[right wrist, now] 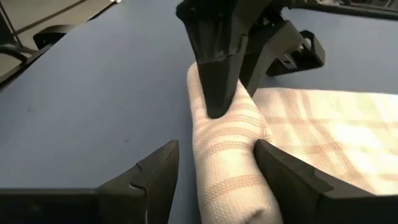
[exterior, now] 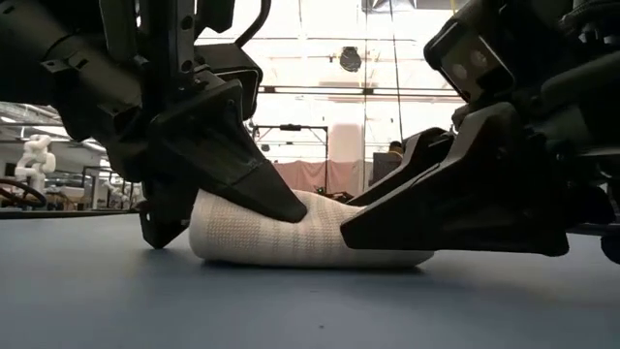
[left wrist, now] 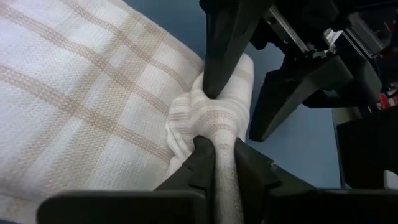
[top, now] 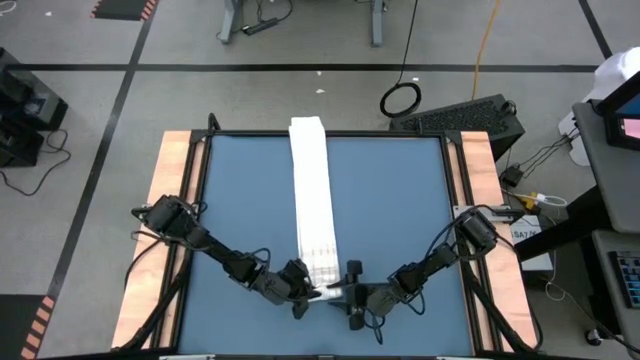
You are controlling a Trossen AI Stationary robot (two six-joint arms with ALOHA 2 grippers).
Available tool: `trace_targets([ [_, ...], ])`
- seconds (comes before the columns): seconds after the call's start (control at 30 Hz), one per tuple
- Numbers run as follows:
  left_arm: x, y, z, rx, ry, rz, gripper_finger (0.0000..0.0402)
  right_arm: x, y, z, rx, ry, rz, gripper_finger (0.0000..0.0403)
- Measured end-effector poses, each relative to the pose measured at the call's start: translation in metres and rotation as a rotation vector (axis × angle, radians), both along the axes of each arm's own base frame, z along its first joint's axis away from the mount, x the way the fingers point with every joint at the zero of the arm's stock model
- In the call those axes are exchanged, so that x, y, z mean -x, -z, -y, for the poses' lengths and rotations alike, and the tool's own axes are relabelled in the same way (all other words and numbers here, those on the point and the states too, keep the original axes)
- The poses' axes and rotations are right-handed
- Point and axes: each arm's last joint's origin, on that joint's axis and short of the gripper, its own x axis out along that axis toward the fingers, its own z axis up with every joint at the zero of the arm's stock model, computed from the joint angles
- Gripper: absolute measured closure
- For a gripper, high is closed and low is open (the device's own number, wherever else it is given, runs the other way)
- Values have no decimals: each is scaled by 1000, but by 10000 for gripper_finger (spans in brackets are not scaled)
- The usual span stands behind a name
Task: Roll towel into tight, uniform cylinder
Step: Roll the white towel
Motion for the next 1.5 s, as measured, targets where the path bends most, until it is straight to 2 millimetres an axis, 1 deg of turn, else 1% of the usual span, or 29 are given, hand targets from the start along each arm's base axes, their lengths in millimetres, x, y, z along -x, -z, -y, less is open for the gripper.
trace_targets([
  [0.07, 1, 0, 2, -12, -13, 8, 341, 0, 2, 1, -16, 10, -20, 203],
  [0.13, 2, 0, 3, -22, -24, 17, 318, 1, 3, 1, -32, 23, -38, 211],
  [0.3, 3, -1, 5, -29, -36, 29, 243, 2, 5, 2, -57, 26, -54, 242],
  [0.37, 4, -6, 6, -26, -29, 42, 218, 2, 5, 2, -56, 25, -57, 253],
  [0.43, 6, -12, 6, -60, 0, 46, 201, 2, 5, 2, -58, 22, -60, 260],
  [0.57, 17, -34, 8, -211, 78, 53, 190, 2, 6, 2, -60, 18, -64, 262],
  [0.63, 24, -47, 10, -338, 52, 97, 189, 2, 6, 2, -77, 24, -65, 262],
  [0.7, 30, -57, 16, -454, 21, 165, 189, 2, 6, 2, -95, 30, -66, 262],
  [0.77, 34, -60, 28, -557, 54, 236, 189, 2, 6, 2, -109, 36, -67, 262],
  [0.87, 34, -57, 43, -598, 93, 329, 189, 2, 6, 2, -128, 44, -67, 262],
  [0.93, 35, -47, 48, -639, 107, 337, 189, 1, 6, 2, -134, 44, -60, 262],
  [1.07, 28, -26, 54, -673, 126, 322, 189, 0, 5, 4, -145, 35, -60, 262],
  [1.2, 21, -11, 56, -710, 124, 297, 189, -2, 5, 6, -165, 30, -64, 262],
  [1.27, 18, -9, 57, -734, 126, 295, 186, -2, 5, 6, -168, 27, -66, 262],
  [1.37, 17, -10, 57, -747, 121, 299, 165, -2, 5, 6, -171, 23, -68, 262],
  [1.5, 17, -10, 57, -764, 93, 298, 113, -2, 5, 6, -174, 24, -68, 262],
])
